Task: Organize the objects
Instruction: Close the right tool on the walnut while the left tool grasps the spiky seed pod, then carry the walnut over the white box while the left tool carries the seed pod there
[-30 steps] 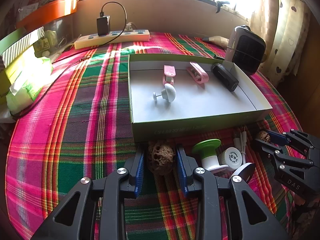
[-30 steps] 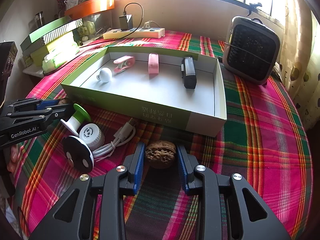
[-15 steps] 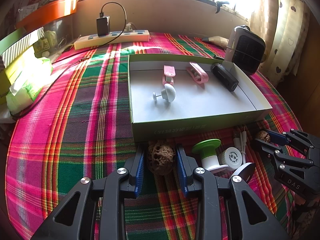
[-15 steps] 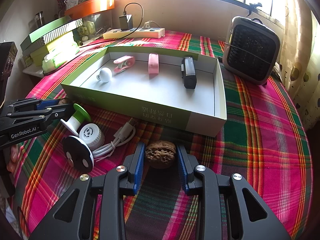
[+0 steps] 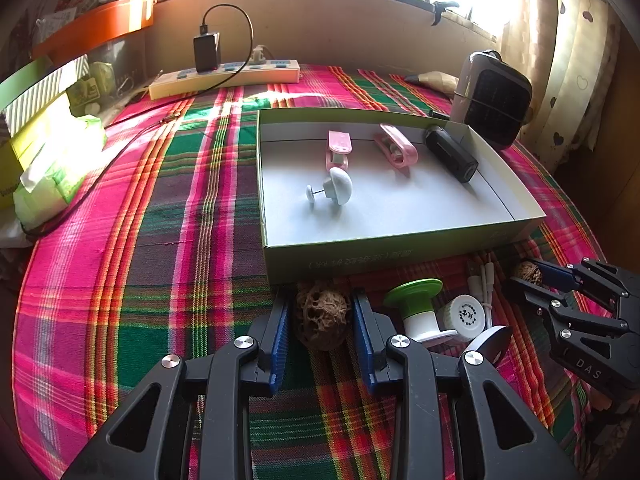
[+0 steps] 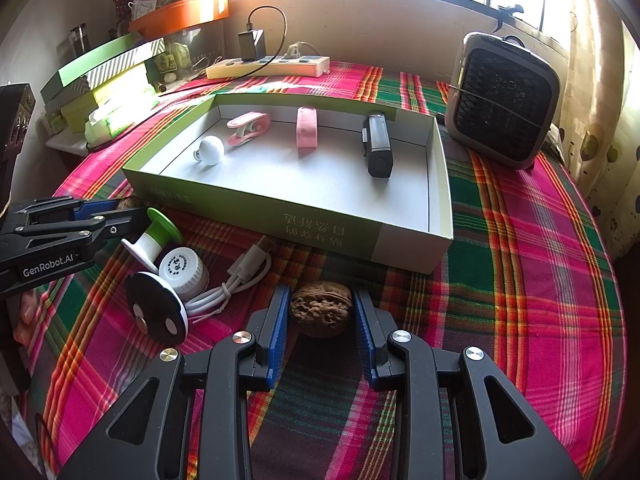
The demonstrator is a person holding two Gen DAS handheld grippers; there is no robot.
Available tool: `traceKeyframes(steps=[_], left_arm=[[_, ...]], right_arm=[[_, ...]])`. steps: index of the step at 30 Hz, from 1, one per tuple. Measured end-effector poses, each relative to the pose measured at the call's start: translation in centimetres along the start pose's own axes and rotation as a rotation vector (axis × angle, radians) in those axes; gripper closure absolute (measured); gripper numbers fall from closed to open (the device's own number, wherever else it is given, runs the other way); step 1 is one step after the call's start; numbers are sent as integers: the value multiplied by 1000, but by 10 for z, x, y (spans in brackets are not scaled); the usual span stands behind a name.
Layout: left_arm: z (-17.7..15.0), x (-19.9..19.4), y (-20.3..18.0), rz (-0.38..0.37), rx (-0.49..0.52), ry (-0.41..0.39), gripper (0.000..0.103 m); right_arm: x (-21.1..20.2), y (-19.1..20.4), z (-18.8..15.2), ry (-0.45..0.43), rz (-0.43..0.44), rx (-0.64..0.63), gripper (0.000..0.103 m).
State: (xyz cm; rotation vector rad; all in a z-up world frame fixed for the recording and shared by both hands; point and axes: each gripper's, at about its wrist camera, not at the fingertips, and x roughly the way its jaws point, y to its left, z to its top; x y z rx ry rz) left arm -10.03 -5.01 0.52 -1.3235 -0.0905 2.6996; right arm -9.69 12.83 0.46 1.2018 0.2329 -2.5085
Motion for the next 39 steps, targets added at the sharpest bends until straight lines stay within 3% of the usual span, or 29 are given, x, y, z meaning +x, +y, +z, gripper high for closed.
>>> traceKeyframes(steps=[19, 39], left_arm=[[7, -19, -4, -19, 12, -43, 76], [31, -19, -9, -24, 29, -75, 76]], right_arm=[[-10, -5, 8, -28, 31, 10, 71], [-7, 5, 64, -80, 94, -53, 71]])
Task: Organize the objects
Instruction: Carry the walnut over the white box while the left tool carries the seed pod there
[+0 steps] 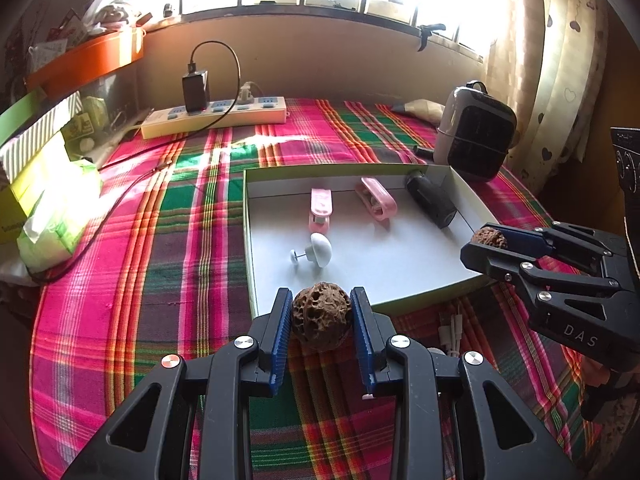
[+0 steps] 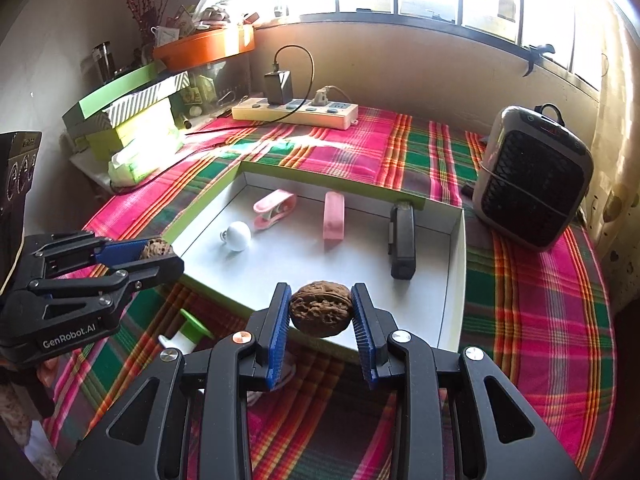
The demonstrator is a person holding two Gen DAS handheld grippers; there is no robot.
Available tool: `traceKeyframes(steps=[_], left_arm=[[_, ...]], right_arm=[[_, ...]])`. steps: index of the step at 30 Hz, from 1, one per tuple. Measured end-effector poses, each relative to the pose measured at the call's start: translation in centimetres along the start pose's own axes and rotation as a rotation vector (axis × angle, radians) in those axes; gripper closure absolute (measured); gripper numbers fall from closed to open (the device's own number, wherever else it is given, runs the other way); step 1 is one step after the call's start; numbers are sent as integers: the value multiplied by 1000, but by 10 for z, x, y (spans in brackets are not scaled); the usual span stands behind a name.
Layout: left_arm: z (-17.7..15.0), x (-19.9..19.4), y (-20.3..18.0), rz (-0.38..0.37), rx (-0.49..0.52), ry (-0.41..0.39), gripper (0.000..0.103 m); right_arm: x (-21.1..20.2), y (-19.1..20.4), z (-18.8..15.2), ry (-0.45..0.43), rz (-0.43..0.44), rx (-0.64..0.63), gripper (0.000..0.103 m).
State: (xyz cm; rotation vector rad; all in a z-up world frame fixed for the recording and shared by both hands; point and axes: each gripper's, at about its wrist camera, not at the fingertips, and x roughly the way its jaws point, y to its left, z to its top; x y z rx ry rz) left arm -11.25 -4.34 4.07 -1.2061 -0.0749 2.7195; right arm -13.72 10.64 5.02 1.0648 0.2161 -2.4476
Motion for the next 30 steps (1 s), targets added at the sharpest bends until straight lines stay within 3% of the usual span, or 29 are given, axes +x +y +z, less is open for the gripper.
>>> traceKeyframes(steps=[30], left_arm=[[16, 45, -1, 13, 12, 54, 76]], right_arm=[[81, 12, 47, 120, 85, -80, 71]])
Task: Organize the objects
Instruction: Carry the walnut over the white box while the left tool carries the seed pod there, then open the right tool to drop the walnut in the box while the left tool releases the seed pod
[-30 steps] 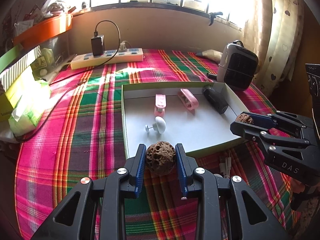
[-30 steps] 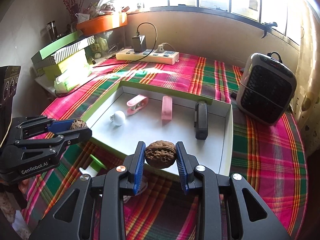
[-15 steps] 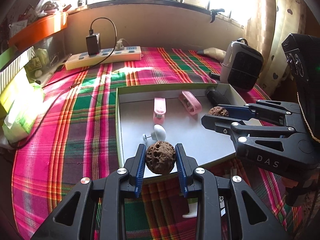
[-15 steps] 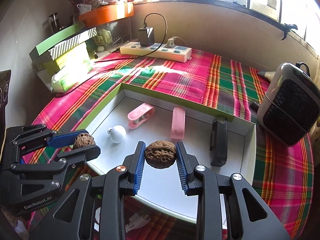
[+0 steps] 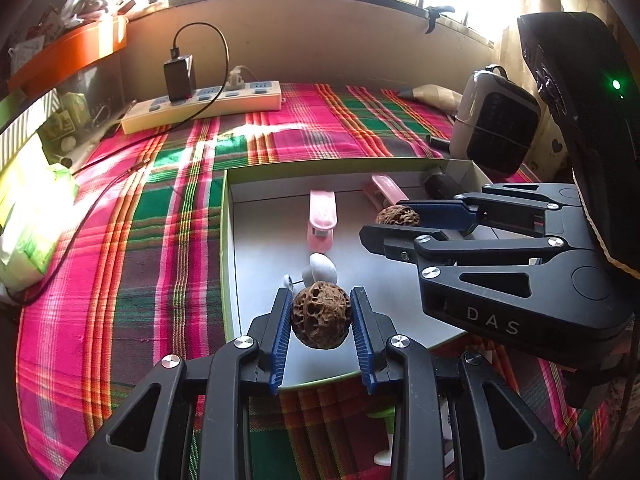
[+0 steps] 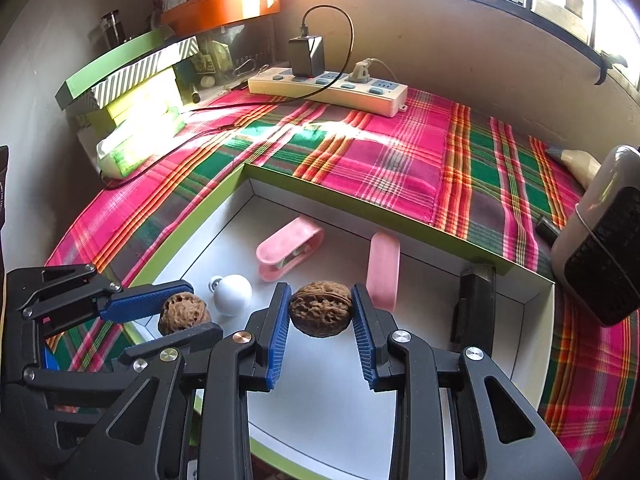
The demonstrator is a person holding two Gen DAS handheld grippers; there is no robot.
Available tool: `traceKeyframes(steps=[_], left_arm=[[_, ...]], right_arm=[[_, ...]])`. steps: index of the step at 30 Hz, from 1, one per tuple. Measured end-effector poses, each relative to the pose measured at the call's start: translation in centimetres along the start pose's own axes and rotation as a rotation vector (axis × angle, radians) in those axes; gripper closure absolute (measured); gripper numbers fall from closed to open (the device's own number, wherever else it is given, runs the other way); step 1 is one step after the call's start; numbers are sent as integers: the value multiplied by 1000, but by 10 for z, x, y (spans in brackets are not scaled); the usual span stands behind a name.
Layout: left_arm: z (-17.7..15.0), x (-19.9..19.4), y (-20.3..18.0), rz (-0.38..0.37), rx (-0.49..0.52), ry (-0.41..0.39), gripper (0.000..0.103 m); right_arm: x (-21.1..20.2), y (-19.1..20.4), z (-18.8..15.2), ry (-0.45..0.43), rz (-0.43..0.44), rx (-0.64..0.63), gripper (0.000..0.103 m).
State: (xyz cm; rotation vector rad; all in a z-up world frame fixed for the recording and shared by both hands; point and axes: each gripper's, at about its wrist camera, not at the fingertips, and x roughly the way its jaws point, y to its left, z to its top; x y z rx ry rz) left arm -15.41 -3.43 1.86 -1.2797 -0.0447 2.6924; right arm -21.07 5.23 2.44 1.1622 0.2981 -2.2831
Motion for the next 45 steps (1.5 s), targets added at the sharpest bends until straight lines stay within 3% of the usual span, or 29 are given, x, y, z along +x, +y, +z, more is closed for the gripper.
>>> traceKeyframes(steps=[45], left_arm=[[2, 9, -3, 17, 13, 7, 75]], right_arm=[[25, 9, 17, 22, -32, -57, 71]])
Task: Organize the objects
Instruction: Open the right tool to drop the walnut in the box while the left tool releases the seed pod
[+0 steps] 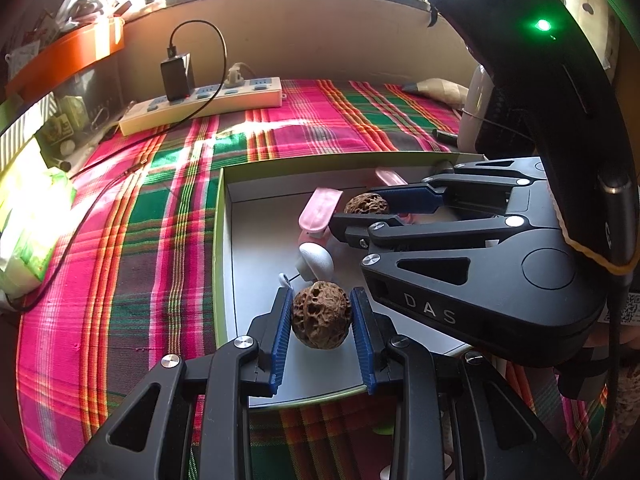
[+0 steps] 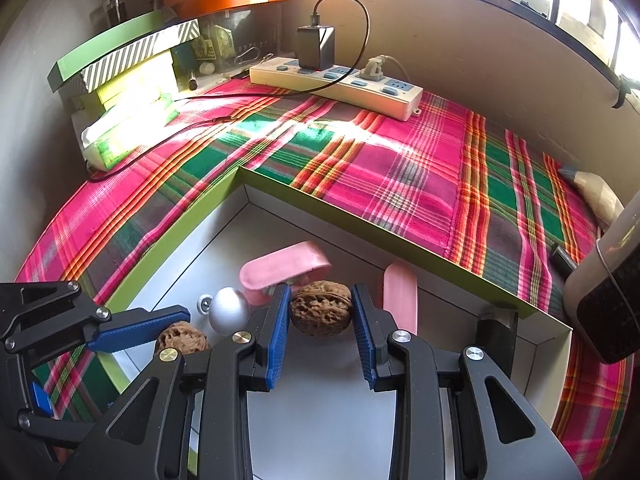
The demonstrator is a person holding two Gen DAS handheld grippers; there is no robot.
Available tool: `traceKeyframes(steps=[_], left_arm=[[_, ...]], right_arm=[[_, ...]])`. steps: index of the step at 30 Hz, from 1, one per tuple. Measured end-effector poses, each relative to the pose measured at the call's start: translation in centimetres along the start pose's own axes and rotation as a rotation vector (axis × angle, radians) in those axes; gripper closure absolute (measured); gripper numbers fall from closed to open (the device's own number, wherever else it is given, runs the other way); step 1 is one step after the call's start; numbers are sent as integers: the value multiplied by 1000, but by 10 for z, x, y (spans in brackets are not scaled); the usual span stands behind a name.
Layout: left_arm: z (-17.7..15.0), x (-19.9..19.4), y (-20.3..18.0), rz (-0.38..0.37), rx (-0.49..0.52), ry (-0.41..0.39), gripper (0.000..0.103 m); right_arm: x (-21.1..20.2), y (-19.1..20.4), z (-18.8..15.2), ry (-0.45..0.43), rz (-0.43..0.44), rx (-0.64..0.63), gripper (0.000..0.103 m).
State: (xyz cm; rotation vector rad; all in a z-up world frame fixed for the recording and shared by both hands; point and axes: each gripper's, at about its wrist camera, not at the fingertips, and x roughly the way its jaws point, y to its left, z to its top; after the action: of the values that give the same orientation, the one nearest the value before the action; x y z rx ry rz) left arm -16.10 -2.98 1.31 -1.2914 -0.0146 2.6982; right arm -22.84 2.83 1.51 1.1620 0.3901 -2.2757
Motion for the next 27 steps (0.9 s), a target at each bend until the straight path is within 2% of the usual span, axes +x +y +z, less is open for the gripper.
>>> traceKeyframes(steps=[16, 20, 27], left_arm=[[-1, -1, 2, -2, -3, 1, 75], [-1, -1, 2, -1, -2, 1, 75], [-1, -1, 1, -2, -1, 2, 71]], right_arm=[[0, -2, -4, 4, 3, 23, 70], [-2, -4, -4, -2, 5, 39, 60], [-6, -3, -4, -7, 1, 44, 59]])
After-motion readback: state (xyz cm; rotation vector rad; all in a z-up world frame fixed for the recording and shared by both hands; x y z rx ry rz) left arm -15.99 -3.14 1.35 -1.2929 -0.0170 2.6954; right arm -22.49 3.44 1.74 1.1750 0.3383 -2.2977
